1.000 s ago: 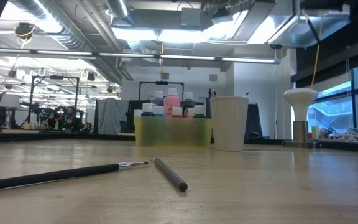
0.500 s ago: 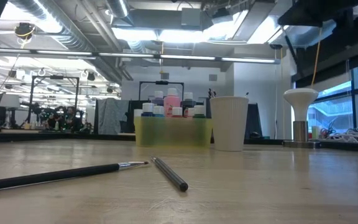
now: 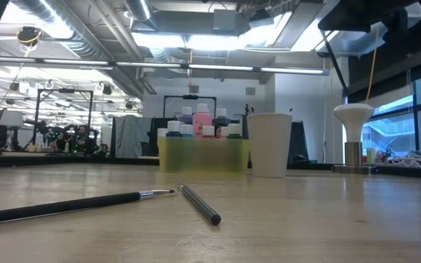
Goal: Pick & Place Paint Supplies
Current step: Put the black paintbrush into the white cup
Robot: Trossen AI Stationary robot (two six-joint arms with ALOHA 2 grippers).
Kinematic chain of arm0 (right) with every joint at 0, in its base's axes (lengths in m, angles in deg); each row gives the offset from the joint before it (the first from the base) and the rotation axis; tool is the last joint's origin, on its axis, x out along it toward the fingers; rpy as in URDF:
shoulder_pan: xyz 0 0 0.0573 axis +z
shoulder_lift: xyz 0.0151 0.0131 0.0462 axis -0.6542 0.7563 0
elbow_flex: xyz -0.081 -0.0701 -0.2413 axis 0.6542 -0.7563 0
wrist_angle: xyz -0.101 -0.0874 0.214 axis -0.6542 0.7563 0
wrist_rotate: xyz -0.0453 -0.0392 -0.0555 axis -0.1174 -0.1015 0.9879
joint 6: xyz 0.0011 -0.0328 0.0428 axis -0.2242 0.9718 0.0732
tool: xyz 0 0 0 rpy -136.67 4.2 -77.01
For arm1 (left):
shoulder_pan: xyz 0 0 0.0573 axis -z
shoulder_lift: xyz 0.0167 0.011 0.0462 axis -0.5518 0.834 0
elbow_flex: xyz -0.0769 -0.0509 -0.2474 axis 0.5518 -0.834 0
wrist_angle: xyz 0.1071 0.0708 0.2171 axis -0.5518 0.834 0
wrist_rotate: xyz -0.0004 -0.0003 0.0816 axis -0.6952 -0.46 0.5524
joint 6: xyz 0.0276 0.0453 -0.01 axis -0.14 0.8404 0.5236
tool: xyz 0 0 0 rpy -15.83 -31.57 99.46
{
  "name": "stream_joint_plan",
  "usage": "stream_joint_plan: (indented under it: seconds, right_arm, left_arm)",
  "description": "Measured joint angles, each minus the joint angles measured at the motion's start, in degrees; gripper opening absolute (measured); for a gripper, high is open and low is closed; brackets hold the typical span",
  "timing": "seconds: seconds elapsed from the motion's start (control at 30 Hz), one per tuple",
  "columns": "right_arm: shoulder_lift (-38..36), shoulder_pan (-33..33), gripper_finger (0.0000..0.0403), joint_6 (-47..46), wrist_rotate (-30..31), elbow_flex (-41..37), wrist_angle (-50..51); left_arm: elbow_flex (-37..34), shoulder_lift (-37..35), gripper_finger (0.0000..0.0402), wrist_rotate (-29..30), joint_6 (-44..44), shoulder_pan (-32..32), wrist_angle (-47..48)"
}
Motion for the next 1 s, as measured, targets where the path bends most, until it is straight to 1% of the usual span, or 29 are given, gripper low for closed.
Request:
stream_joint_plan:
  seconds: [0.1, 0.17, 0.3, 0.43, 0.5, 0.57, 0.67, 0.73, 0.77, 0.83, 0.93, 1.0]
  right_arm:
    - [2.4, 0.0, 0.0, 4.0, -2.7, 0.0, -6.0]
    - [4.4, 0.0, 0.0, 8.6, -4.6, 0.0, -11.4]
    - [6.9, -0.1, 0.0, 21.2, -6.2, 0.0, -22.5]
    - [6.1, -1.4, 0.0, 32.0, -9.4, 0.0, -31.9]
    - [5.6, -2.4, 0.0, 40.1, -12.0, 0.0, -38.6]
    - [5.6, -4.1, 0.0, 50.3, -17.2, 0.0, -46.6]
    - [5.6, -8.2, 0.0, 65.0, -28.7, 0.0, -58.6]
    - [5.5, -11.0, 0.0, 71.0, -35.0, 0.0, -64.9]
    - [5.5, -12.4, 0.0, 72.9, -37.3, 0.0, -67.0]
    - [4.6, -15.1, 0.0, 75.1, -41.2, 0.0, -67.9]
    - [3.7, -18.8, 0.0, 74.9, -44.7, -0.2, -66.9]
    - [3.5, -21.1, 0.0, 74.8, -48.0, -1.9, -69.5]
  left_arm:
    - [0.0, 0.0, 0.0226, 0.0, 0.0, 0.0, 0.0]
    - [0.0, 0.0, 0.0226, 0.0, 0.0, 0.0, 0.0]
    - [0.0, 0.0, 0.0226, 0.0, 0.0, 0.0, 0.0]
    - [0.0, 0.0, 0.0226, 0.0, 0.0, 0.0, 0.0]
    - [0.0, 0.0, 0.0226, 0.0, 0.0, 0.0, 0.0]
    - [0.0, 0.0, 0.0226, 0.0, 0.0, 0.0, 0.0]
    - [0.0, 0.0, 0.0226, 0.0, 0.0, 0.0, 0.0]
    - [0.0, 0.0, 0.0226, 0.0, 0.0, 0.0, 0.0]
    - [0.0, 0.0, 0.0226, 0.0, 0.0, 0.0, 0.0]
    - [0.0, 0.0, 0.0226, 0.0, 0.0, 0.0, 0.0]
    - [0.0, 0.0, 0.0226, 0.0, 0.0, 0.0, 0.0]
    - [0.0, 0.0, 0.0226, 0.0, 0.0, 0.0, 0.0]
